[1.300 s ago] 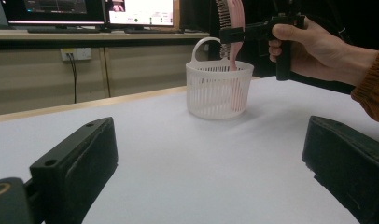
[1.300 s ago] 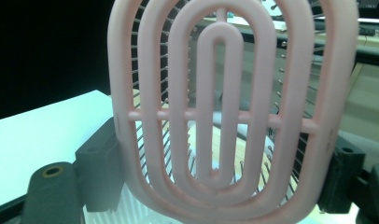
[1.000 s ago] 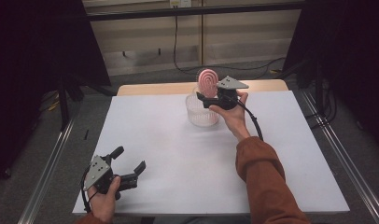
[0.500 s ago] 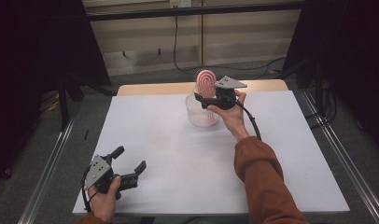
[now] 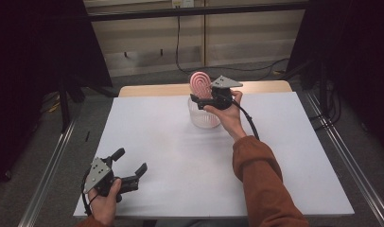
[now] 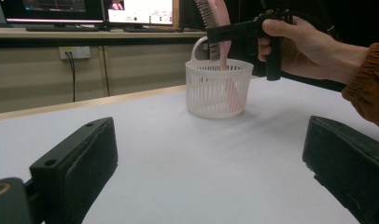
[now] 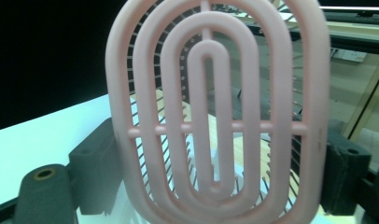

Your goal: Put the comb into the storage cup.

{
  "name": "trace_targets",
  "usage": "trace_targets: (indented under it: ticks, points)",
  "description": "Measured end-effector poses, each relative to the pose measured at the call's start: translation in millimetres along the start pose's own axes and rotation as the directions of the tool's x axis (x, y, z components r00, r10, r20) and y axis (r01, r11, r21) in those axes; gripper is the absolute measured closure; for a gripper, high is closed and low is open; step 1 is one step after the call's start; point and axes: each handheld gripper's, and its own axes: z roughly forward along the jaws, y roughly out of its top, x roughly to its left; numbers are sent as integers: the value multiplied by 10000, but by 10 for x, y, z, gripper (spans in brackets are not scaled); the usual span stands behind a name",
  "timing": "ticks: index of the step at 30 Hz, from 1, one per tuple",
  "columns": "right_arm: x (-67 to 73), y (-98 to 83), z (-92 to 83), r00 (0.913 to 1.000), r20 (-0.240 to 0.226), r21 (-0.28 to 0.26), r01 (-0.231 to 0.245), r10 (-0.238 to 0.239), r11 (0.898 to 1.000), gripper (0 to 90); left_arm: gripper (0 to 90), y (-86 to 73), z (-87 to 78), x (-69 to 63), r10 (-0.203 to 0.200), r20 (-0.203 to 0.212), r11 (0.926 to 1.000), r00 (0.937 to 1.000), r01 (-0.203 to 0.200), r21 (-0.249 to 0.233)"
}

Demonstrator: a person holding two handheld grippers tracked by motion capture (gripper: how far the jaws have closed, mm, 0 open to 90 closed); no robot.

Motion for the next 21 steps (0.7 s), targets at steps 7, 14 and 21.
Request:
trace_targets:
  ticks: [7, 14, 21]
  points:
    - [39, 27, 79, 9999, -110, 180, 33, -31, 9998, 159, 33, 1, -3, 4, -27, -36, 10000, 10000, 27, -6]
    - [56, 29, 126, 9998, -172, 295, -79, 84, 9995, 152, 32, -3, 4, -1, -41, 45, 10000, 10000, 41, 23]
    - [101, -9, 176, 9997, -249, 419, -34, 45, 9991, 140, 32, -1, -3, 10, -41, 16, 10000, 10000, 41, -16]
